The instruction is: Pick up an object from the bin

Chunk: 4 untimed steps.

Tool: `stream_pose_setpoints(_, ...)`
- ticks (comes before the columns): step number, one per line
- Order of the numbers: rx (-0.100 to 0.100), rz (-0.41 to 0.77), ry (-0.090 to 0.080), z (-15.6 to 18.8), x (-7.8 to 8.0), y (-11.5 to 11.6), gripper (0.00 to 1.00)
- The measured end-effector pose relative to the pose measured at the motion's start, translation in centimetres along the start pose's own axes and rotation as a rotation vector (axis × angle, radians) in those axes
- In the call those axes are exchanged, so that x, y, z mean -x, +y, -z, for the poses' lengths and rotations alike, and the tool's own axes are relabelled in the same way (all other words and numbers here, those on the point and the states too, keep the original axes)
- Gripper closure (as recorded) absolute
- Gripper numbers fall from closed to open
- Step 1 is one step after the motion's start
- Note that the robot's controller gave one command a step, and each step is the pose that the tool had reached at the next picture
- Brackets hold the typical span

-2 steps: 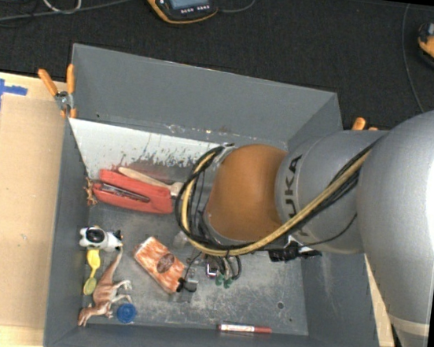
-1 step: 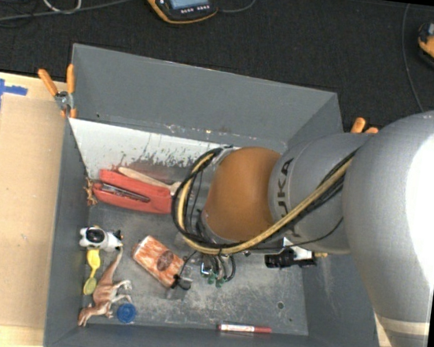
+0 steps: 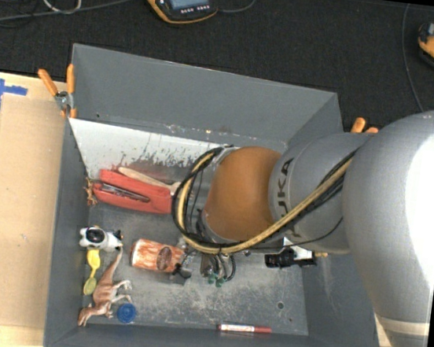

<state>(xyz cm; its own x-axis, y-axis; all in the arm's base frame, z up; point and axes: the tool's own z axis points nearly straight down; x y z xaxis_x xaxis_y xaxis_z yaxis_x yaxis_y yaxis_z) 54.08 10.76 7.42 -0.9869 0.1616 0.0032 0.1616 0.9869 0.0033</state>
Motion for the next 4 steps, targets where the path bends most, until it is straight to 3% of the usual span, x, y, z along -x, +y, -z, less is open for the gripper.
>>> stream_pose_setpoints(1,0.0,0.0,0.0,0.0,0.0,0.0,1.0)
stream_pose_setpoints(2,-0.003,0.049,0.007,4.7,-0.7,-0.1,1.0)
stream_pose_setpoints(3,0.001,0.288,-0.007,5.5,0.3,-1.9,1.0)
stream_pose_setpoints(4,0.001,0.411,-0.005,0.4,3.5,0.9,1.0)
